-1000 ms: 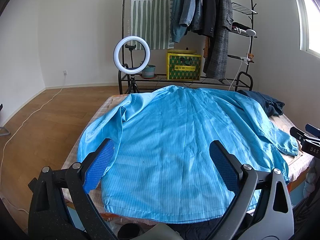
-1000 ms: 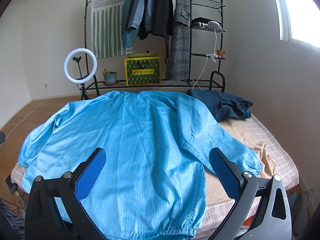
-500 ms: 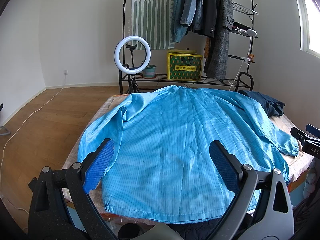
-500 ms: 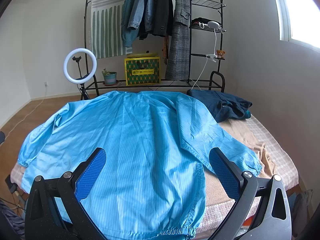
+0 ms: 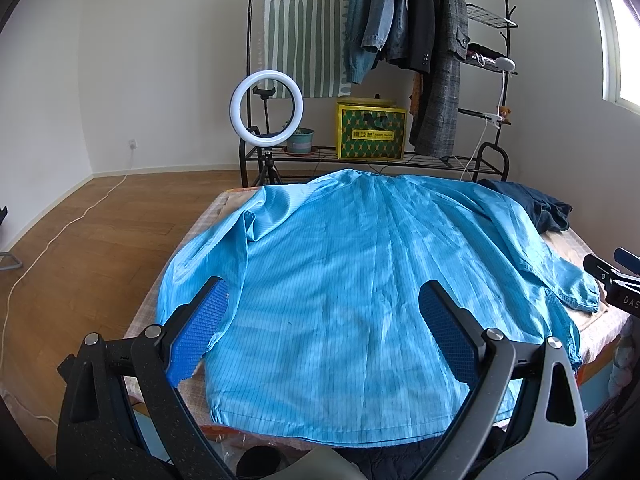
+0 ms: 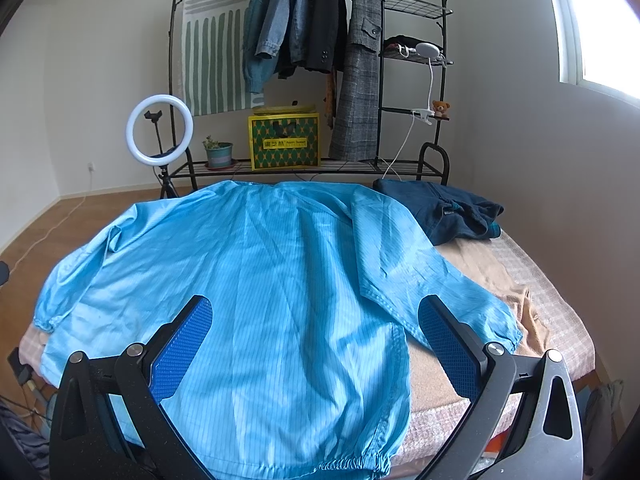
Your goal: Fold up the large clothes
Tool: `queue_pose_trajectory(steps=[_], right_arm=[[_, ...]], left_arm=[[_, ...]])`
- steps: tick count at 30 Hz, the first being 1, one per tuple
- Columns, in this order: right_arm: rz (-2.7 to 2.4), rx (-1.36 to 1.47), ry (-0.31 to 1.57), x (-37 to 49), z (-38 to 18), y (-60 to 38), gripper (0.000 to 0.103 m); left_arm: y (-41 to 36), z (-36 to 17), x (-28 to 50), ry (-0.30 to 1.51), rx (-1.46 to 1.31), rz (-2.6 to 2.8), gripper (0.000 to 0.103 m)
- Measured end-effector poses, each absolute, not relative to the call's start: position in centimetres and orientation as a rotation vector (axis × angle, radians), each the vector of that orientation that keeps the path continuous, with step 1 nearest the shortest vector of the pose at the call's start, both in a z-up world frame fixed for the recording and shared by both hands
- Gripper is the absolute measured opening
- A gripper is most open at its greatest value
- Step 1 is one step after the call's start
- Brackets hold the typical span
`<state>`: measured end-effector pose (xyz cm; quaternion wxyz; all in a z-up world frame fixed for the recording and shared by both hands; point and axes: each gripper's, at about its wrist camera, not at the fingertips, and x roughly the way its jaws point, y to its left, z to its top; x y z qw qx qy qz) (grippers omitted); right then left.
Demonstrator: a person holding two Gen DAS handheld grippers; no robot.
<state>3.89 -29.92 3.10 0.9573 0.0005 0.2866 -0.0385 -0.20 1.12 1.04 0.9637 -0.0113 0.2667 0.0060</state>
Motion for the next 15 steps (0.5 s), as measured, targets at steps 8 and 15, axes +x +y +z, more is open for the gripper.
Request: queue_pose_trajectory(steps=[8,15], right_arm=[[-0.081,-0.004,0.580,3.9,3.1,-29.7,0.102],[-0.082,-0.008,0.584,3.9,3.2,-29.6,0.102]], left_arm=[[2.0,1.6,-0.1,0.553,-0.022,0.021,0.098],[2.1,0.4,0.9,0.565,-0.007,0.051,0.098]])
